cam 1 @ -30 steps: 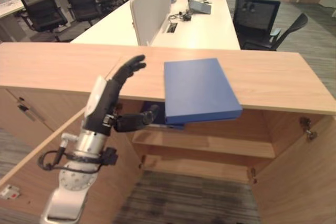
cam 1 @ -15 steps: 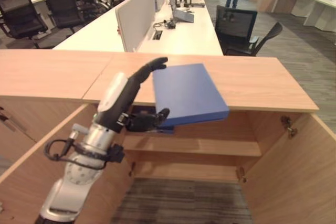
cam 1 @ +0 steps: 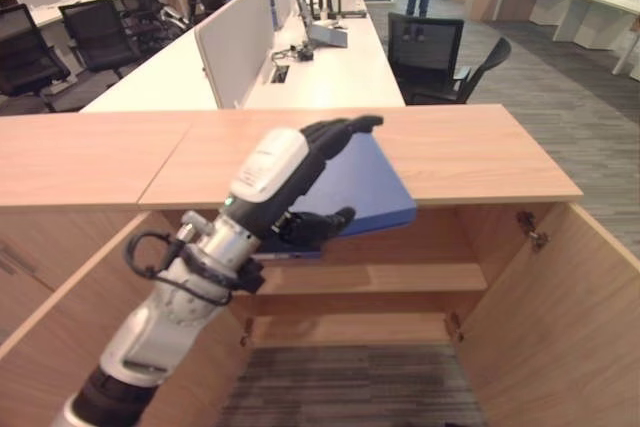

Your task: Put the empty folder in the office cabinet

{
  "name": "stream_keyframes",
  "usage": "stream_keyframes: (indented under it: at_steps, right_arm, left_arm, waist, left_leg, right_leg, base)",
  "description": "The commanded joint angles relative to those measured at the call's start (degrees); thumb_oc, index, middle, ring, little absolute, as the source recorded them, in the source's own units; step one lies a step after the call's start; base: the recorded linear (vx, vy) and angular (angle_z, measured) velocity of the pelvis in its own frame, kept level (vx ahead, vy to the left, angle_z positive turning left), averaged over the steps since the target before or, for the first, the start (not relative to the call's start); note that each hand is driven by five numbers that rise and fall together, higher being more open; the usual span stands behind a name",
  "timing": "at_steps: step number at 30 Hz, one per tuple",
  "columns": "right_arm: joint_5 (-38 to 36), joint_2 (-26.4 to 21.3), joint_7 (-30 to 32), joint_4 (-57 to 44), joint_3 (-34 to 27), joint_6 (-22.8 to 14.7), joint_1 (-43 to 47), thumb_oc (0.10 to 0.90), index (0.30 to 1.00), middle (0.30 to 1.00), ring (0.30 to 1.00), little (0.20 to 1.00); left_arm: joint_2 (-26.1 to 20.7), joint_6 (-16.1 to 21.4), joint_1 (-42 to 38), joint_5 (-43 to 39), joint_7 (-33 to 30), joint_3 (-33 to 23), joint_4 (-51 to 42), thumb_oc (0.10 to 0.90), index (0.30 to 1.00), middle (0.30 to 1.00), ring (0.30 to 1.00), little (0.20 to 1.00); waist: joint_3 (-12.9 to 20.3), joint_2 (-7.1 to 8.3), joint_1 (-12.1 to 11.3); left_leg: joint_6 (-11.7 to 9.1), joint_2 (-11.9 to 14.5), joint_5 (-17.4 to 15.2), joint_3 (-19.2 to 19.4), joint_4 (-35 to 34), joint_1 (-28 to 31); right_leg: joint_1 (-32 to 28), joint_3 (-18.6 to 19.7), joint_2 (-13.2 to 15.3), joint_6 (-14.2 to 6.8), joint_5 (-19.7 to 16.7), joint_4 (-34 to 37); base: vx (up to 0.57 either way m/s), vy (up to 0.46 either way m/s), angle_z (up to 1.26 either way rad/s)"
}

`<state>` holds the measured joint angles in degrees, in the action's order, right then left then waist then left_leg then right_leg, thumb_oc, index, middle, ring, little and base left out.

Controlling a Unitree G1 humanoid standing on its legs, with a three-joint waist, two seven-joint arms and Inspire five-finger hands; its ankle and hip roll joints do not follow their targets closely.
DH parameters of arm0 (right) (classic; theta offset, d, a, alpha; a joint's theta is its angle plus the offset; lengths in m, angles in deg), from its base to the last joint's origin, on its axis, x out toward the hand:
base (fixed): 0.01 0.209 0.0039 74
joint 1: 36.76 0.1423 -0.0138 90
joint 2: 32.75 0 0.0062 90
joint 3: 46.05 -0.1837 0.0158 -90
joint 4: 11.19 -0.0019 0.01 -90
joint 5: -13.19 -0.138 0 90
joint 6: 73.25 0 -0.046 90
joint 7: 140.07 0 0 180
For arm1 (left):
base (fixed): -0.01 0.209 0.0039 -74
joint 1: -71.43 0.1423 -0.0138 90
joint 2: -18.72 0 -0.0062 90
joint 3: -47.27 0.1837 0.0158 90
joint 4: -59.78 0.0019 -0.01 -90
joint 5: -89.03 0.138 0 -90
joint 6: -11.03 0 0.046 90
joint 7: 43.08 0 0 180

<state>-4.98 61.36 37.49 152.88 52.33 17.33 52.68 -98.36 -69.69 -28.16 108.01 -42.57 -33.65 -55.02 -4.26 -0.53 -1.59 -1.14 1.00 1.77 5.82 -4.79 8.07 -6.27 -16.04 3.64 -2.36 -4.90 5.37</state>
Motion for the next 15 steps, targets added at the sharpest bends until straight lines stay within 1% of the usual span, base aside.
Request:
stream_keyframes:
  at_steps: [1,3,4,6,8,11,15]
  right_arm:
    - [-0.1,0.0,0.6,1.9,2.4,-0.3,0.9,0.8,0.9,0.9,0.9,0.9]
    - [-0.4,0.0,0.4,1.9,2.6,-0.6,0.8,0.8,0.9,0.9,0.9,0.9]
    - [-0.6,-0.3,0.2,1.9,2.5,-0.8,0.8,0.8,0.9,0.9,0.9,0.9]
    - [-0.7,-0.4,0.1,1.9,2.6,-0.9,0.8,0.8,0.9,0.9,0.9,0.9]
    - [-0.8,-1.0,0.1,2.2,3.1,-1.3,0.7,0.8,0.9,0.9,0.9,0.9]
    - [-1.3,-1.2,0.3,2.4,3.3,-1.8,0.8,0.8,0.9,0.9,0.9,0.9]
    - [-1.4,-1.2,0.3,2.2,3.6,-1.9,0.7,0.8,0.9,0.9,0.9,0.9]
  left_arm:
    - [-2.6,2.7,-3.6,2.8,-7.8,-10.2,-3.2,0.8,0.9,0.9,0.9,0.9]
    - [-3.9,2.8,-2.3,4.0,-10.0,-13.1,-2.0,0.8,0.9,0.9,0.9,0.9]
    - [-5.6,3.0,-1.5,5.3,-11.5,-14.8,-1.0,0.8,0.9,0.9,0.9,0.9]
    - [-7.6,3.0,-0.9,7.1,-13.6,-16.5,0.6,0.8,0.9,0.9,0.9,0.9]
    - [-10.9,3.1,-1.7,10.1,-18.2,-17.5,3.9,0.8,0.9,0.9,0.9,0.9]
    - [-11.5,2.4,-2.9,10.3,-21.1,-17.9,5.8,0.8,0.9,0.9,0.9,0.9]
    - [-9.7,2.3,-3.9,8.7,-22.5,-18.3,6.8,0.8,0.9,0.9,0.9,0.9]
  waist:
    - [1.2,2.29,-0.5]
    - [1.4,2.25,-0.6]
    - [1.4,2.14,-0.8]
    - [1.5,2.15,-0.8]
    - [1.7,2.13,-0.9]
    - [1.9,2.19,-0.8]
    - [2.1,2.18,-0.6]
  left_leg:
    - [-2.2,0.6,-3.0,0.1,-0.2,0.1]
    - [-2.3,0.6,-3.0,0.2,-0.2,0.2]
    - [-2.3,0.6,-3.0,0.1,-0.2,0.3]
    - [-2.3,0.5,-3.1,0.1,-0.2,0.4]
    - [-2.3,0.4,-3.2,0.2,-0.2,0.6]
    - [-2.2,0.3,-3.1,0.4,-0.2,0.5]
    - [-2.1,0.2,-3.2,0.5,-0.2,0.4]
  right_leg:
    - [-3.0,-0.5,1.6,-4.2,3.4,-0.4]
    - [-3.1,-0.4,1.6,-4.2,3.5,-0.4]
    - [-3.2,-0.4,1.6,-4.2,3.5,-0.4]
    - [-3.2,-0.3,1.6,-4.3,3.4,-0.4]
    - [-3.3,-0.4,1.6,-4.4,3.3,-0.4]
    - [-3.1,-0.2,1.6,-4.5,3.2,-0.4]
    - [-2.9,0.0,1.8,-4.5,3.0,-0.4]
  base:
    - [0.0,0.0,0.0]
    - [0.01,0.004,0.02]
    - [0.02,0.014,0.05]
    - [0.01,0.008,0.02]
    - [0.03,0.019,0.0]
    - [0.01,0.015,-0.07]
    - [0.0,0.0,0.0]
